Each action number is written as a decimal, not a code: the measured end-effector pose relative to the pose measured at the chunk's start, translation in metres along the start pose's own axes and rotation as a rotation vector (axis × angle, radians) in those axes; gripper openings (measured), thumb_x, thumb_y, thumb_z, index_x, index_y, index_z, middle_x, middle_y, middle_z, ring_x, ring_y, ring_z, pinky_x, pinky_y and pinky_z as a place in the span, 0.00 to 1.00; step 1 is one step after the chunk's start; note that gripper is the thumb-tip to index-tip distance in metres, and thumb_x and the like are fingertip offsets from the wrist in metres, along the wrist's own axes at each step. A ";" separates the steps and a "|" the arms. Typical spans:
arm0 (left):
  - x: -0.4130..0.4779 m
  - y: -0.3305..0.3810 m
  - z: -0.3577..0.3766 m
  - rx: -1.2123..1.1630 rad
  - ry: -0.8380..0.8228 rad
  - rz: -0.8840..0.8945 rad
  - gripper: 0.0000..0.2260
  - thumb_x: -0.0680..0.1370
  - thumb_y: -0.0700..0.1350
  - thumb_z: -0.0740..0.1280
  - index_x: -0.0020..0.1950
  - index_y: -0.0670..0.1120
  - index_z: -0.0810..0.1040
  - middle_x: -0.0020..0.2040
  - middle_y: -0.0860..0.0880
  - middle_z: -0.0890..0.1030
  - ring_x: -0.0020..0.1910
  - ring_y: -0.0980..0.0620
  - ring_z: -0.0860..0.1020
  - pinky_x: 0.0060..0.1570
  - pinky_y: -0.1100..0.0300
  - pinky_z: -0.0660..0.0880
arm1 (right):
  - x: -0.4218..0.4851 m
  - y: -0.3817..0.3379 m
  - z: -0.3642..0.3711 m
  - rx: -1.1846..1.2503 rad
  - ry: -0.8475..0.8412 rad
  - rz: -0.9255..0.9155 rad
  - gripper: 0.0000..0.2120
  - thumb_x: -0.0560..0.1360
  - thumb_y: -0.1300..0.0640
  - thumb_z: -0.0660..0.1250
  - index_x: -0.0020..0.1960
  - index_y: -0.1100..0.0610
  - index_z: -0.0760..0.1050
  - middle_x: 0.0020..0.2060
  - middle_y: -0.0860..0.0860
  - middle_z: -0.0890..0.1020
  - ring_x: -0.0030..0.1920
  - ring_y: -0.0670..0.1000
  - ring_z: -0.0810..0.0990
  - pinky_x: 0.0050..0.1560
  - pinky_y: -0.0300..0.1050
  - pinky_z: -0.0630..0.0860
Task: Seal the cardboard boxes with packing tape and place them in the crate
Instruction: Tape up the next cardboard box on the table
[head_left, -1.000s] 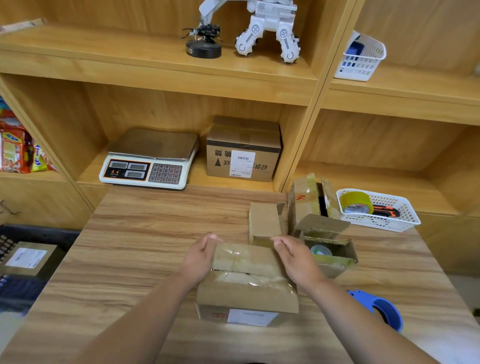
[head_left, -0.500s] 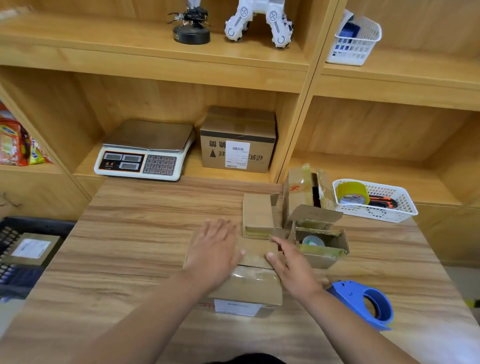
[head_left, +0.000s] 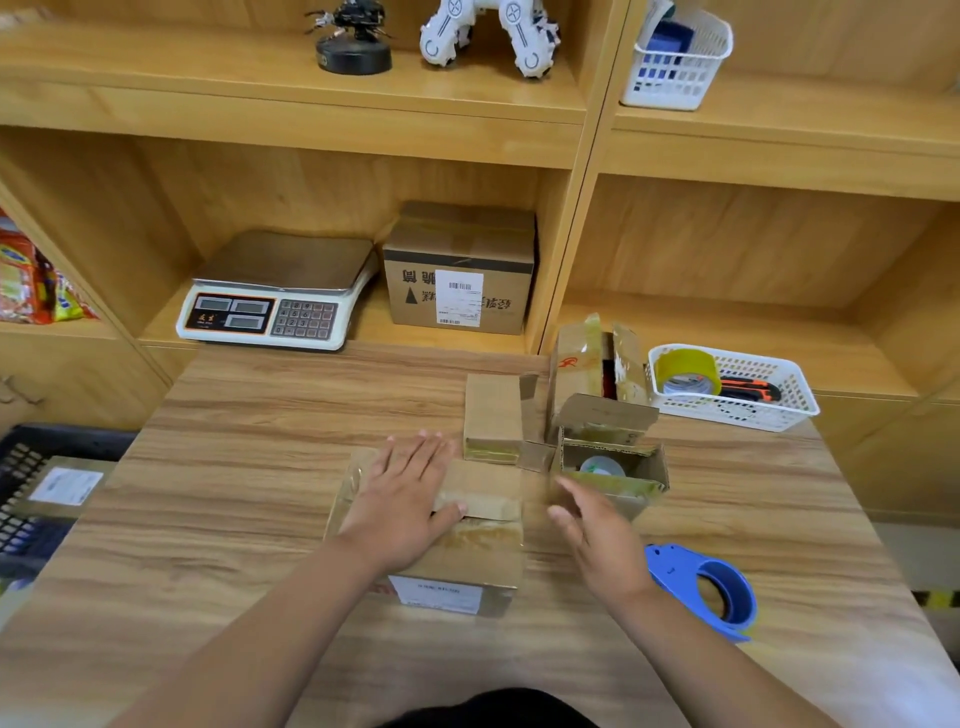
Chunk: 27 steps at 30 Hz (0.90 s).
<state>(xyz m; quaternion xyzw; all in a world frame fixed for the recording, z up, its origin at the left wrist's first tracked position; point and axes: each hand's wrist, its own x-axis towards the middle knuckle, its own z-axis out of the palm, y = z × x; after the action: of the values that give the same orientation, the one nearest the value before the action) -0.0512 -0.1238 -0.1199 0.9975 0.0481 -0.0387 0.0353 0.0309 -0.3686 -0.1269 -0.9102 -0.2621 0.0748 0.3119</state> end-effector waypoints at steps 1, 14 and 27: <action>0.000 0.000 0.000 0.000 0.004 -0.003 0.36 0.74 0.67 0.37 0.77 0.50 0.39 0.78 0.52 0.44 0.76 0.54 0.38 0.70 0.54 0.28 | -0.008 0.012 -0.006 -0.029 0.029 0.003 0.23 0.77 0.43 0.57 0.67 0.54 0.72 0.62 0.49 0.78 0.62 0.50 0.75 0.59 0.41 0.70; -0.003 0.010 -0.007 -0.075 0.090 -0.046 0.37 0.73 0.63 0.33 0.77 0.49 0.55 0.77 0.52 0.57 0.76 0.56 0.51 0.73 0.59 0.40 | -0.076 0.126 -0.042 -0.436 0.010 0.185 0.18 0.73 0.46 0.70 0.56 0.56 0.77 0.51 0.50 0.80 0.54 0.54 0.77 0.56 0.45 0.65; -0.009 0.012 -0.011 -0.212 0.198 -0.069 0.19 0.83 0.44 0.53 0.74 0.46 0.64 0.74 0.50 0.65 0.74 0.55 0.59 0.73 0.63 0.42 | -0.083 0.129 -0.038 -0.670 -0.118 0.203 0.29 0.77 0.43 0.57 0.75 0.50 0.55 0.50 0.43 0.79 0.52 0.45 0.76 0.61 0.37 0.63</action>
<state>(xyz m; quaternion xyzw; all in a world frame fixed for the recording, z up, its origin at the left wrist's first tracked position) -0.0582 -0.1361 -0.1076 0.9849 0.0895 0.0640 0.1340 0.0266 -0.5183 -0.1775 -0.9775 -0.1980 0.0675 -0.0288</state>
